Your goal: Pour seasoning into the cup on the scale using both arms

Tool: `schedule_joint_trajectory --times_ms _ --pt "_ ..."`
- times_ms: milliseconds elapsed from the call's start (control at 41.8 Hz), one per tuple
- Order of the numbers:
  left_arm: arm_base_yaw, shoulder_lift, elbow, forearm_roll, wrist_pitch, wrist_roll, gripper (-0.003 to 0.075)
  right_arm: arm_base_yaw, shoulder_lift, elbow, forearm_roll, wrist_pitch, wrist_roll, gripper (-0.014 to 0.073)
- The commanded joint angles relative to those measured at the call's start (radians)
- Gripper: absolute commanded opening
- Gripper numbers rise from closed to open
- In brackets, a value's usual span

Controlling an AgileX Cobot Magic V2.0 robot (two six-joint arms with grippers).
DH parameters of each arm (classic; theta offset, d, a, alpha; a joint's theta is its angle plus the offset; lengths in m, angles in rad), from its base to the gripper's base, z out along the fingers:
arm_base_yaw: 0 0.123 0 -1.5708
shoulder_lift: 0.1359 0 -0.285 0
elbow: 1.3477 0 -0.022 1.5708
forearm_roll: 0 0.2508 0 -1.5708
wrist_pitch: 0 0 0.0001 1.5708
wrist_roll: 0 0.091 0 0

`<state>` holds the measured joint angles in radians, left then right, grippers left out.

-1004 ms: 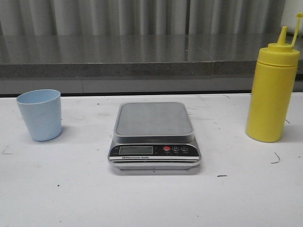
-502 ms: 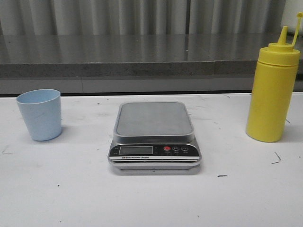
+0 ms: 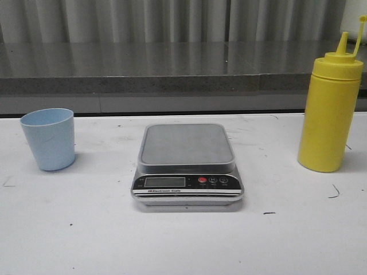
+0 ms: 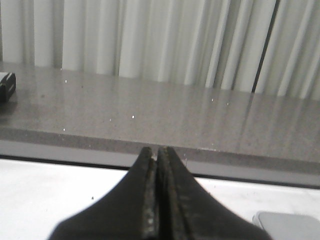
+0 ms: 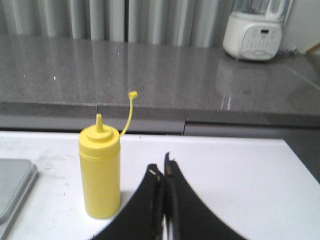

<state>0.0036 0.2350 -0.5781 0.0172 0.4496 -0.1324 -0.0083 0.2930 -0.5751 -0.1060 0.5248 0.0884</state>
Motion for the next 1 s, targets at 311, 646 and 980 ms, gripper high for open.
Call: schedule_joint_trajectory --times_ms 311,646,980 --pt "-0.001 0.211 -0.031 -0.017 0.049 -0.004 -0.0020 -0.006 0.327 -0.069 -0.013 0.065 -0.004 -0.0117" --pt "-0.001 0.315 -0.016 0.013 0.063 0.034 0.0130 -0.006 0.437 -0.069 -0.010 0.090 -0.019 0.0147" --pt "-0.094 0.456 -0.060 0.011 0.132 0.038 0.0463 -0.006 0.437 -0.069 0.024 0.106 -0.030 0.0479"
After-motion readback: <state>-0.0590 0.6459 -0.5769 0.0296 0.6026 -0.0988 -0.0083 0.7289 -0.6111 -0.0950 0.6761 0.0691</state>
